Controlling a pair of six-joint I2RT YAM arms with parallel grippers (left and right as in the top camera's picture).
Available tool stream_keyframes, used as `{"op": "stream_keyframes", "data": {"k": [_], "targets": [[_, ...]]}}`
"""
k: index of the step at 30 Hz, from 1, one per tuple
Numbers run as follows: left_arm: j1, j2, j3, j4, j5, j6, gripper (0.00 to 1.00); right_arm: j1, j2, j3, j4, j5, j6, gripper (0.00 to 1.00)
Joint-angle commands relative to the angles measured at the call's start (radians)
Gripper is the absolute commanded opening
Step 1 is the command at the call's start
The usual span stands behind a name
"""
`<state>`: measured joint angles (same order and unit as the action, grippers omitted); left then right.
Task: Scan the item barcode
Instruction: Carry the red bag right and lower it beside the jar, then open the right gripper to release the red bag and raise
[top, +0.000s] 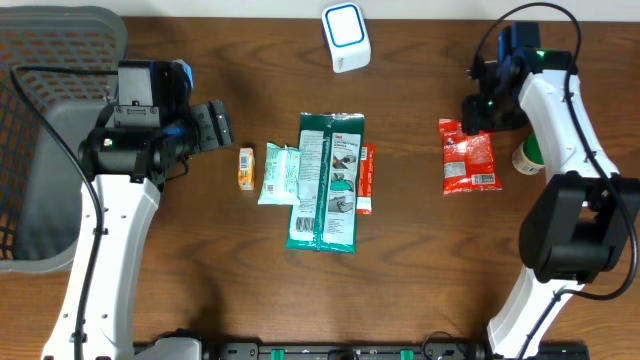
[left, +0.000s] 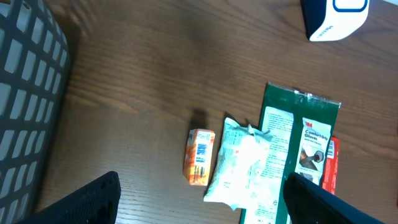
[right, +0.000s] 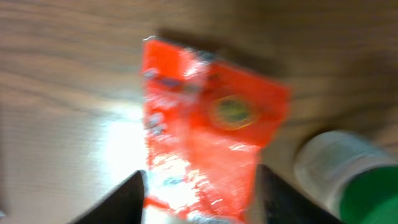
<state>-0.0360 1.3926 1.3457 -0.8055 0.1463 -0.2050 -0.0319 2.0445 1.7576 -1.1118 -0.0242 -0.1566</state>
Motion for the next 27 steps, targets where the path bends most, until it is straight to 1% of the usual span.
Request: {"op": "stream_keyframes", "data": {"k": [1,2,3,6,7,10,13,19,22,27], "targets": [[0.003,0.003,0.002,-0.002,-0.013,0.014,0.84,0.039,-0.018,0.001,-0.043,-0.078,0.076,0.37],[0.003,0.003,0.002,-0.002,-0.013,0.014,0.84,0.039,-0.018,-0.010,-0.042,-0.058,0.090,0.31],[0.003,0.003,0.002,-0.002,-0.013,0.014,0.84,0.039,-0.017,-0.032,-0.028,-0.031,0.113,0.29],[0.003,0.003,0.002,-0.002,-0.013,0.014,0.84,0.038,-0.017,-0.112,0.055,0.003,0.119,0.29],[0.003,0.003,0.002,-0.002,-0.013,0.014,0.84,0.037,-0.017,-0.185,0.133,0.082,0.120,0.29],[0.003,0.003,0.002,-0.002,-0.013,0.014,0.84,0.033,-0.017,-0.283,0.243,0.212,0.155,0.30],[0.003,0.003,0.002,-0.002,-0.013,0.014,0.84,0.026,-0.017,-0.355,0.321,0.225,0.160,0.28],[0.003,0.003,0.002,-0.002,-0.013,0.014,0.84,0.025,-0.038,-0.346,0.317,0.236,0.156,0.28],[0.003,0.003,0.002,-0.002,-0.013,0.014,0.84,0.029,-0.068,-0.299,0.281,0.200,0.155,0.34],[0.003,0.003,0.002,-0.002,-0.013,0.014,0.84,0.046,-0.145,-0.220,0.187,-0.021,0.156,0.38]]}}
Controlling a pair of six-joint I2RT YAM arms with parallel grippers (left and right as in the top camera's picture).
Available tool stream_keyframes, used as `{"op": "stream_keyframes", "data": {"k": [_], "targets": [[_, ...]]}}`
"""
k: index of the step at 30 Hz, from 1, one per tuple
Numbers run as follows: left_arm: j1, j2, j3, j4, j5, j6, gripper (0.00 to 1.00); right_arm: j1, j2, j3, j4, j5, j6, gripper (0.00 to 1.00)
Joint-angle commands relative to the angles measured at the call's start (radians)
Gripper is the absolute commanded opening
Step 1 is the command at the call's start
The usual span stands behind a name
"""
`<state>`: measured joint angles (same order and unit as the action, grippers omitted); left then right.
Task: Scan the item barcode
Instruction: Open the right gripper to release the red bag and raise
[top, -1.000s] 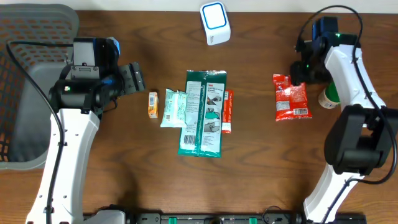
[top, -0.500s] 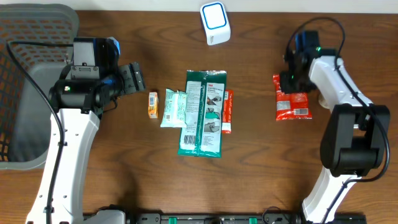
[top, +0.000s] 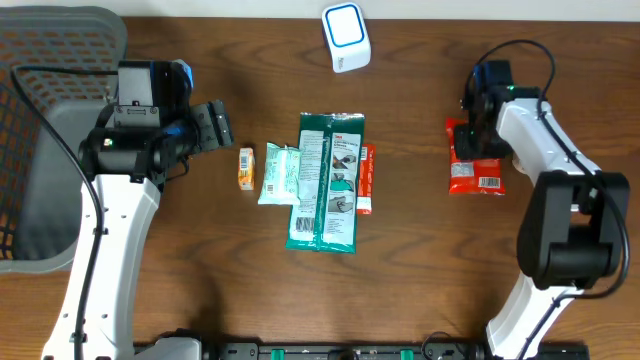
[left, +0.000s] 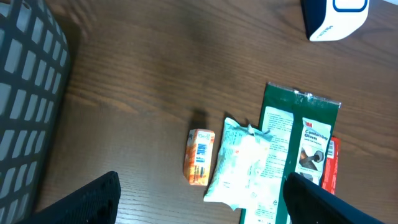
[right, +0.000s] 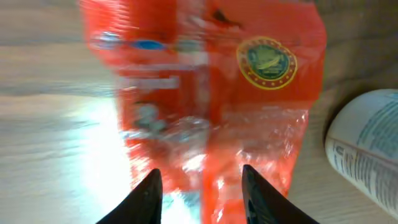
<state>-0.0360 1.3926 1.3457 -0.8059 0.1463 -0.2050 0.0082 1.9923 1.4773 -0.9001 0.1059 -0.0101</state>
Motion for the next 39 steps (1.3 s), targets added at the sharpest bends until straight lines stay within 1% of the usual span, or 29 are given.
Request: {"op": "stream_keyframes", "data": {"k": [1,2,5,9,12,14,17,19,26,31,39], "targets": [[0.003,0.003,0.002,-0.002,-0.013,0.014,0.84,0.010,-0.106,0.060,-0.034,-0.195,0.009,0.39],[0.003,0.003,0.002,-0.002,-0.013,0.014,0.84,0.016,-0.116,0.060,-0.048,-0.240,0.010,0.39],[0.003,0.003,0.002,-0.002,-0.013,0.014,0.84,0.041,-0.116,0.056,-0.080,-0.321,0.014,0.34],[0.003,0.003,0.002,-0.002,-0.013,0.014,0.84,0.091,-0.094,0.009,-0.044,-0.307,0.018,0.30],[0.003,0.003,0.002,-0.002,-0.013,0.014,0.84,0.127,-0.076,-0.054,0.034,-0.262,0.018,0.28],[0.003,0.003,0.002,-0.002,-0.013,0.014,0.84,0.142,-0.071,-0.100,0.091,-0.179,0.024,0.27],[0.003,0.003,0.002,-0.002,-0.013,0.014,0.84,0.147,-0.071,-0.149,0.151,-0.051,0.077,0.27],[0.003,0.003,0.002,-0.002,-0.013,0.014,0.84,0.142,-0.070,-0.171,0.177,-0.001,0.092,0.27],[0.003,0.003,0.002,-0.002,-0.013,0.014,0.84,0.110,-0.069,-0.262,0.272,0.019,0.083,0.31],[0.003,0.003,0.002,-0.002,-0.013,0.014,0.84,0.077,-0.070,-0.263,0.261,0.079,0.082,0.31],[0.003,0.003,0.002,-0.002,-0.013,0.014,0.84,0.009,-0.070,-0.262,0.263,0.061,0.084,0.30]]}}
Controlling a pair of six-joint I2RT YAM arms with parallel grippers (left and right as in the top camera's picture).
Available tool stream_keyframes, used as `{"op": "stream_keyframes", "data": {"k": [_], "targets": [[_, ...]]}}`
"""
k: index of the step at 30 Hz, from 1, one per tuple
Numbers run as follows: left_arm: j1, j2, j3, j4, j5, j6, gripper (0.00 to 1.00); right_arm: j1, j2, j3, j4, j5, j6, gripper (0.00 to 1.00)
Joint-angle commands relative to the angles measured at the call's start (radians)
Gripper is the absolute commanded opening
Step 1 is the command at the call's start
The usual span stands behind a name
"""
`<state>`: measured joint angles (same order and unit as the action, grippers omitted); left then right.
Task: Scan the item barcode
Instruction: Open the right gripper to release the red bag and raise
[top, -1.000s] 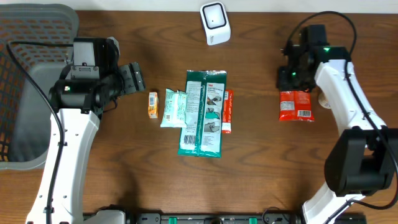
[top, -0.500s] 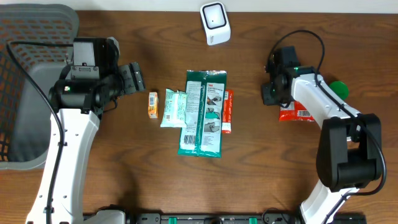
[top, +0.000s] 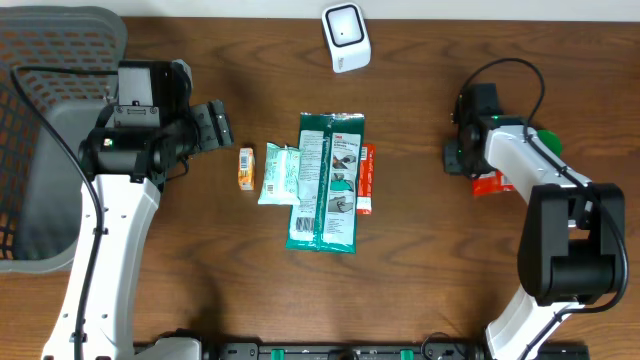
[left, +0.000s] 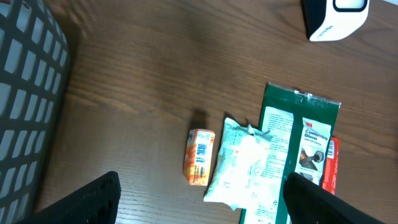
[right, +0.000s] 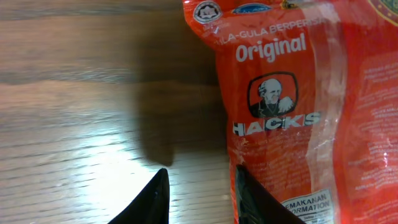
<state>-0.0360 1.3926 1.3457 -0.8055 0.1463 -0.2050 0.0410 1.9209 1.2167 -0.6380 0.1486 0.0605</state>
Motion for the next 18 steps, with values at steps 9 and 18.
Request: {"op": "stream_keyframes", "data": {"k": [9,18], "targets": [[0.003,0.003,0.002,-0.002,-0.013,0.014,0.84,-0.061,0.001,0.034,-0.006,0.020,0.012,0.29],[0.003,0.003,0.002,-0.002,-0.013,0.014,0.84,-0.058,-0.018,0.204,-0.186,-0.293,-0.010,0.40]]}}
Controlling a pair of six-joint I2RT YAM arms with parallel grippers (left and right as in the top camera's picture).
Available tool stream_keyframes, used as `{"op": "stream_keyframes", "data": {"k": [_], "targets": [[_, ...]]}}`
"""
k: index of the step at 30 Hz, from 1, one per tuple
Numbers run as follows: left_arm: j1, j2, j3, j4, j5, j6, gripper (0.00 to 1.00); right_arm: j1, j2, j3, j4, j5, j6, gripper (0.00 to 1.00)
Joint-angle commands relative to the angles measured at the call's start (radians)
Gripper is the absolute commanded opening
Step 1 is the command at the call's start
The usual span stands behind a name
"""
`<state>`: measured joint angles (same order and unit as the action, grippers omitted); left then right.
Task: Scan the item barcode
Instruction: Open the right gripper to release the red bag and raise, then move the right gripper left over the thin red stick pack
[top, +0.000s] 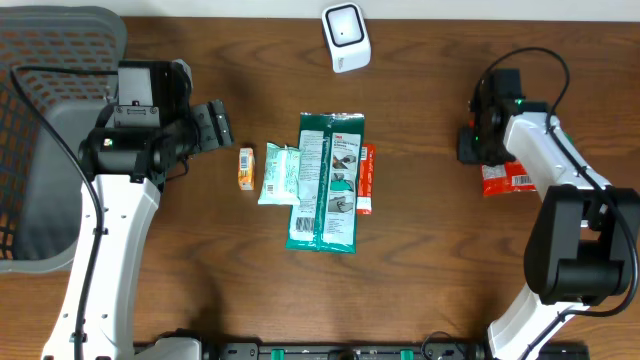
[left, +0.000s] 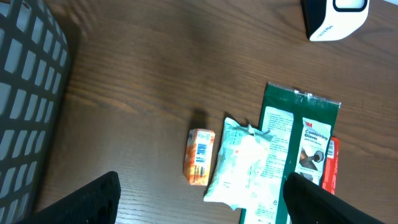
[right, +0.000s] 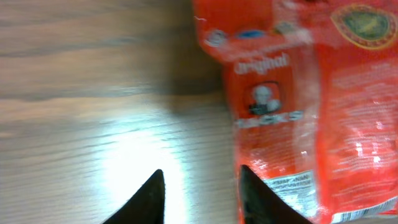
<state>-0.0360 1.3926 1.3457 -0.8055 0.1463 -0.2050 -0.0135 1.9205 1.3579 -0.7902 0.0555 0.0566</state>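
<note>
A red Hacks candy packet (right: 298, 112) lies flat on the wooden table, at the right in the overhead view (top: 505, 178), partly under my right arm. My right gripper (right: 200, 202) hovers open at the packet's left edge (top: 470, 145). Bare table shows between its fingers, and its right finger overlaps the packet's border. The white scanner (top: 345, 36) stands at the back centre. My left gripper (left: 199, 208) is open and empty on the left (top: 215, 125), short of a small orange box (left: 199, 155).
In the middle lie a white-green pouch (top: 280, 172), a long green 3M package (top: 328, 180) and a thin red item (top: 366, 178). A dark mesh basket (top: 40, 150) fills the left edge.
My right gripper has shifted a little right and toward the back, and the packet looks smaller in its view. The packet lies slightly further right. The left arm has not moved.
My right gripper was first open over the packet's far end, with a green-capped bottle beside it. Then it was low over the packet, then at the packet's left edge. The packet has ended up further right and nearer the front. The left arm stayed still throughout.
</note>
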Motion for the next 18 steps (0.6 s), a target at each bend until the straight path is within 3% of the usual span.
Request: {"op": "stream_keyframes", "data": {"k": [1,6,11,18], "targets": [[0.003,0.003,0.002,-0.002,-0.013,0.014,0.84,-0.002,-0.019,0.076,-0.050,-0.274,-0.006,0.43],[0.003,0.003,0.002,-0.002,-0.013,0.014,0.84,0.017,-0.019,0.087,-0.114,-0.564,-0.006,0.58],[0.003,0.003,0.002,-0.002,-0.013,0.014,0.84,0.065,-0.019,0.085,-0.135,-0.587,0.016,0.66],[0.003,0.003,0.002,-0.002,-0.013,0.014,0.84,0.185,-0.019,0.060,-0.054,-0.530,0.185,0.59]]}}
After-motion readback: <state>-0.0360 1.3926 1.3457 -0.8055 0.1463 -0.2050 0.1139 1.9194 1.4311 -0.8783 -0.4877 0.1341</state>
